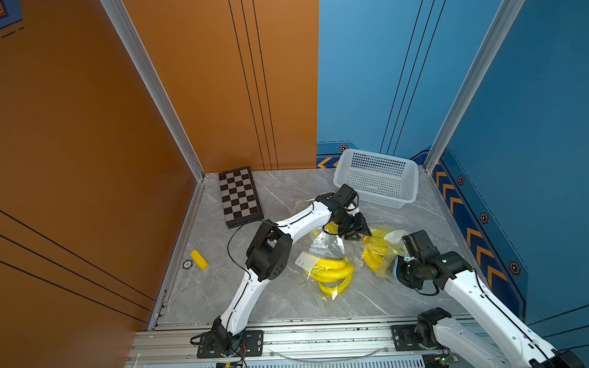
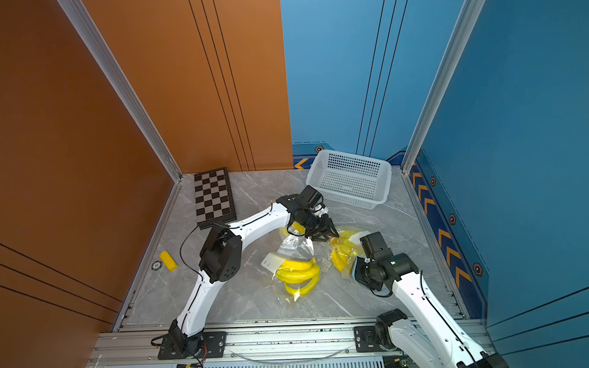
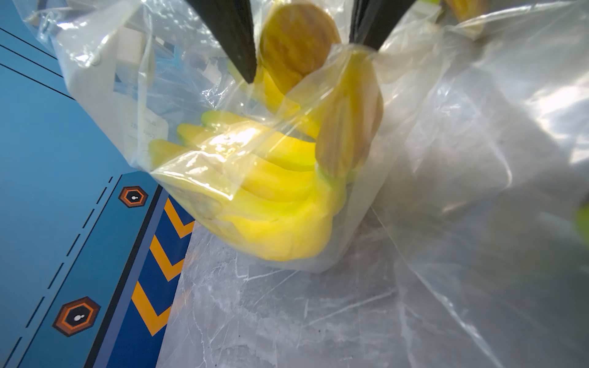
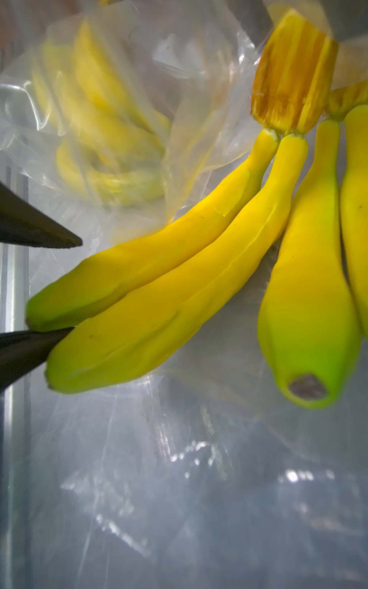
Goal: Open the zip-top bag and take out the banana
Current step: Pick up the banana from the zipper food storage bag.
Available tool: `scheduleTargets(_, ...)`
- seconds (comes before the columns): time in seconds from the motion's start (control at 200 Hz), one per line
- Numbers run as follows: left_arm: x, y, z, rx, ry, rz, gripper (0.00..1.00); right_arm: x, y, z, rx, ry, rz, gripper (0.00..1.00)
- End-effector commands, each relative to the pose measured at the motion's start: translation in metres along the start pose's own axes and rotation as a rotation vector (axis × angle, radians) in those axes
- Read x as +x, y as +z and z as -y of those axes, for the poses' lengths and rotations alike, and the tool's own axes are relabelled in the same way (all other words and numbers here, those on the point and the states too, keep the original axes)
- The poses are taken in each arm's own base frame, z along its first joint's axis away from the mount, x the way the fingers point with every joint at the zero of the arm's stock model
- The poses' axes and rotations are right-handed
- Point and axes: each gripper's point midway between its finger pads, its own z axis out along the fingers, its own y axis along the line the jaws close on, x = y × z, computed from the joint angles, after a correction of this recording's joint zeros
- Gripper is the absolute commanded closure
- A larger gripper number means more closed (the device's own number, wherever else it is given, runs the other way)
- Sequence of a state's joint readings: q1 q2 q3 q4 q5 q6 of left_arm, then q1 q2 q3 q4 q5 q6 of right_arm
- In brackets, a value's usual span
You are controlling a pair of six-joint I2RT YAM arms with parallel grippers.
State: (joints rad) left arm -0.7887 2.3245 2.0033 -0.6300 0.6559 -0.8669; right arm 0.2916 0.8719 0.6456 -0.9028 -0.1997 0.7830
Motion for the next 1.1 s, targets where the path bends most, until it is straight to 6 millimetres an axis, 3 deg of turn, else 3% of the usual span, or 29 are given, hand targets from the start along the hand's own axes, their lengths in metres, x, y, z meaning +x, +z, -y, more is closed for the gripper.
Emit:
scheduleTargets(0.0,0.014,0.004,-0.004,-0.029,0.005,-0.033,0.52,0.002,0.006,0.004,0.007,0.000,-0.009,0.58)
scheduleTargets(0.1,0.016,0.006,-0.005,-0.033,0.004,-0.034,0.52,0.005,0.011,0.009,0.024,0.002,-0.021,0.54)
scheduleTargets(0.305,0.019,0.007,-0.011,-0.047,-0.007,-0.041,0.52,0.006,0.015,0.019,0.038,0.025,-0.006,0.54)
scheduleTargets(0.576,0.020,0.004,-0.009,-0.042,-0.014,-0.039,0.52,-0.005,0.001,0.020,-0.007,0.062,0.079,0.75)
scheduleTargets(0.846,0.025,0.007,-0.010,-0.048,-0.018,-0.050,0.52,-0.009,0.001,0.023,-0.011,0.076,0.091,0.64)
scheduleTargets(1.096,0.023,0.005,-0.009,-0.042,-0.019,-0.047,0.52,-0.009,-0.006,0.018,-0.037,0.072,0.086,0.72)
